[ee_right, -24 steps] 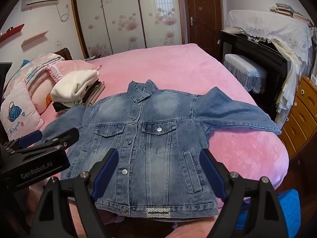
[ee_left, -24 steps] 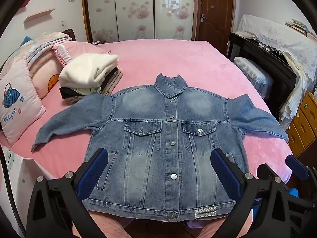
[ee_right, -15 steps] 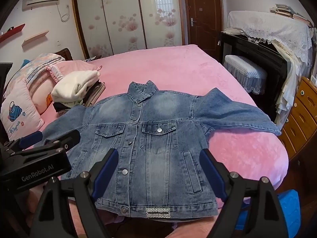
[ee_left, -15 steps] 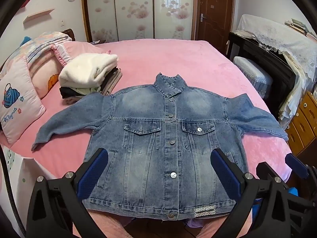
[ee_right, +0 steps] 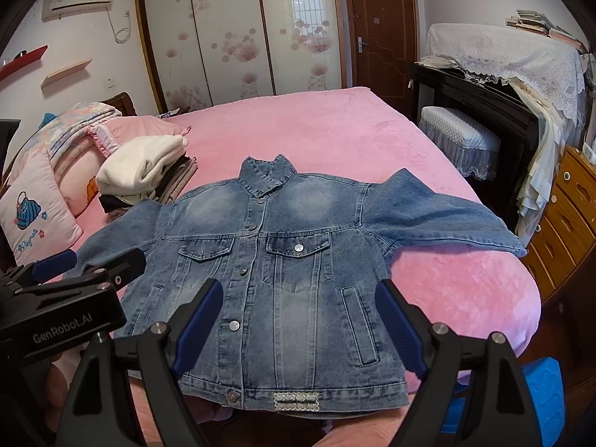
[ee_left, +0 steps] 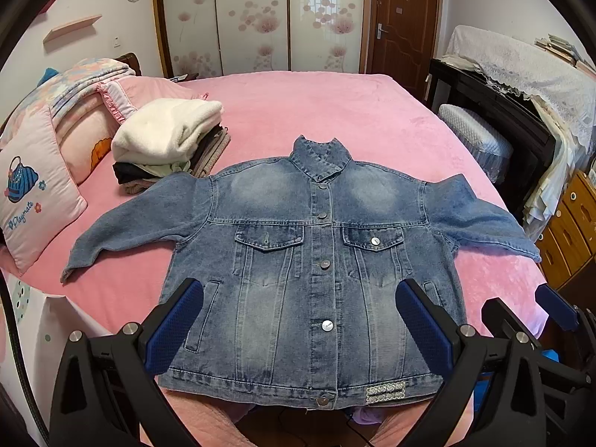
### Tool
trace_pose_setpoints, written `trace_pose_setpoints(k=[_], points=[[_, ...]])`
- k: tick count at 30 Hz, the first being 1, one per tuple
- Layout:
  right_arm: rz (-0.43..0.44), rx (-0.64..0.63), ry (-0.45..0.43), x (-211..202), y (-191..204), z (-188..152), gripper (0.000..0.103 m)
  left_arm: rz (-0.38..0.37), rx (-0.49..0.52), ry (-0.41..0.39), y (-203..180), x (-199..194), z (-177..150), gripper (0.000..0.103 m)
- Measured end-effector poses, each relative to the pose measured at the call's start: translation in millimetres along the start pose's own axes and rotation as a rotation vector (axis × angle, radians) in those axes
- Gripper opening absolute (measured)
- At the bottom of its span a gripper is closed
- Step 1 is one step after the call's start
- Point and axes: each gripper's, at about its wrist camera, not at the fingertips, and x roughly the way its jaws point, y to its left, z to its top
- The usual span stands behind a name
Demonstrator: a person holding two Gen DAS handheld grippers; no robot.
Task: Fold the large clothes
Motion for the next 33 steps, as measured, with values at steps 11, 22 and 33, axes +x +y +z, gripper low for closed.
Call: trace_pose_setpoints(k=[11, 22, 33], points=[[0.029, 0.008, 0.001, 4, 0, -1, 0.085, -0.009, -0.008, -0.002, 2, 0, 1, 0.102], [0.048, 0.01, 0.005, 9, 1, -2, 0.085, -0.019, -0.022, 0.022, 9, 5, 3, 0.102], [0.048, 0.008, 0.006, 12, 2, -2, 0.085, -0.02, -0.026, 0.027, 11, 6, 2, 0.102]])
